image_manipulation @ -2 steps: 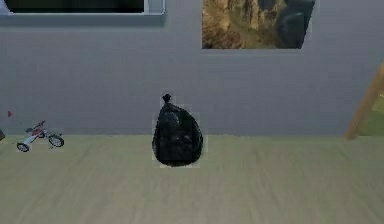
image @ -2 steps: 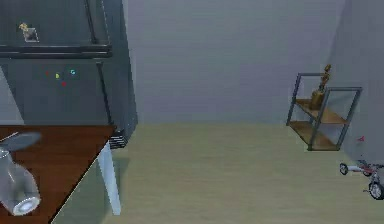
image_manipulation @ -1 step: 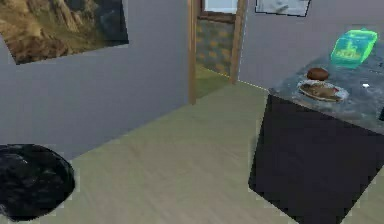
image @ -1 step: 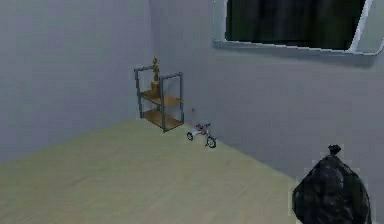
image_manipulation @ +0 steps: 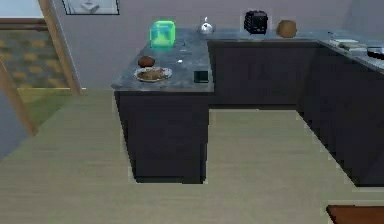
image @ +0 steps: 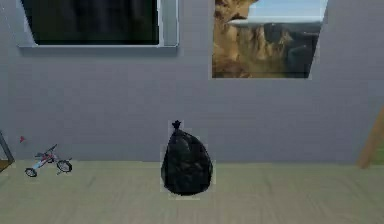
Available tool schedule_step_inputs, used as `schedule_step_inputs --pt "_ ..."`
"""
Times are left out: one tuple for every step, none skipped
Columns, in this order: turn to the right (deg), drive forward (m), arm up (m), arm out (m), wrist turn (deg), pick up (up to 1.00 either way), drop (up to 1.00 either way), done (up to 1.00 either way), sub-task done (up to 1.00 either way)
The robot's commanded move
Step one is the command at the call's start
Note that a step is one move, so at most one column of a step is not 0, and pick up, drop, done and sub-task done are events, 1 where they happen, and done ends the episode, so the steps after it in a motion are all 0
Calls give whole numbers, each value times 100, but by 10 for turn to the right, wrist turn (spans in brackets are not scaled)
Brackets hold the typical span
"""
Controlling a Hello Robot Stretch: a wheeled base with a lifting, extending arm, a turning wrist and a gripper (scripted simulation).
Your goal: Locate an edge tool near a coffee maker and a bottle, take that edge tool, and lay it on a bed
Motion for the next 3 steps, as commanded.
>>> schedule_step_inputs --pt "450 0 0 0 0 0 0 0 0" --pt "360 0 0 0 0 0 0 0 0" --pt "30 0 0 0 0 0 0 0 0"
